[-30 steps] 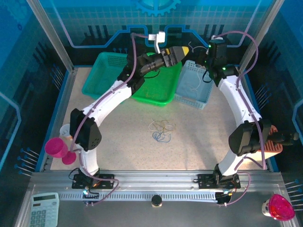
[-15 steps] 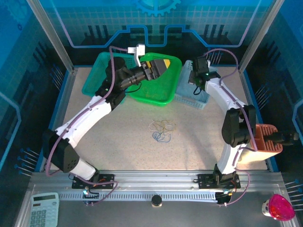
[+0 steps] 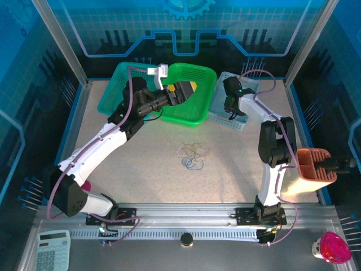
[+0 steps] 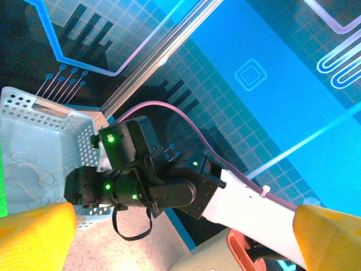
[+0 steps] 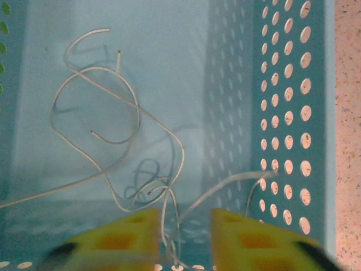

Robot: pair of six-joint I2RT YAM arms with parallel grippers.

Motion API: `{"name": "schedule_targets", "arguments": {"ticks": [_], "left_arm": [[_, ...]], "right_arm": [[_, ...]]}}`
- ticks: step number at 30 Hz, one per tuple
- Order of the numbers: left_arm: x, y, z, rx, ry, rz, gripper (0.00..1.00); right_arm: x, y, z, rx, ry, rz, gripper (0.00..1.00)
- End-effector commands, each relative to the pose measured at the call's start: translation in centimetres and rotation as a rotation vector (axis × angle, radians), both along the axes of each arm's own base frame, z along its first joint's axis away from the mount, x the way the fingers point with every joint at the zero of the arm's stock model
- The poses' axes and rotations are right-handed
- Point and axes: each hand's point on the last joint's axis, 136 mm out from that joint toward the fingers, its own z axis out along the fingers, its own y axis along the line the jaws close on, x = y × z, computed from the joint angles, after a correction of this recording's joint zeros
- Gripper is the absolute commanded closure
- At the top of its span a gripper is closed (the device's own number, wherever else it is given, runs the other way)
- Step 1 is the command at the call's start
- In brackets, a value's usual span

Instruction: Untangle the cables

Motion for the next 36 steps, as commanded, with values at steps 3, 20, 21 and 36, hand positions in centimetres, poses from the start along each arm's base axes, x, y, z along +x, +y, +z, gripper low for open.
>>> {"name": "schedule_targets", "arguments": {"ticks": [3, 20, 21, 36], "left_arm": [[-0.8, 1.3, -0.4, 0.054, -0.010, 0.040, 0.01], [-2.1, 4.6, -11.7, 0.257, 0.231, 0.166, 0.01], [-2.2, 4.7, -12.4, 0.267, 0.244, 0.168, 0.01], [-2.4, 5.5, -15.7, 0.330, 0.297, 0.193, 0.01]], "right_arm": [[0.9, 1.2, 5.7, 0.089, -0.139, 0.067, 0.35], [-7.6, 9.6, 11.0, 0.343, -0.265, 0.356, 0.31], [-8.8, 10.4, 10.0, 0.358, -0.244, 0.374, 0.31], [-16.1, 16.0, -2.3, 0.513, 0.004, 0.430, 0.28]]}}
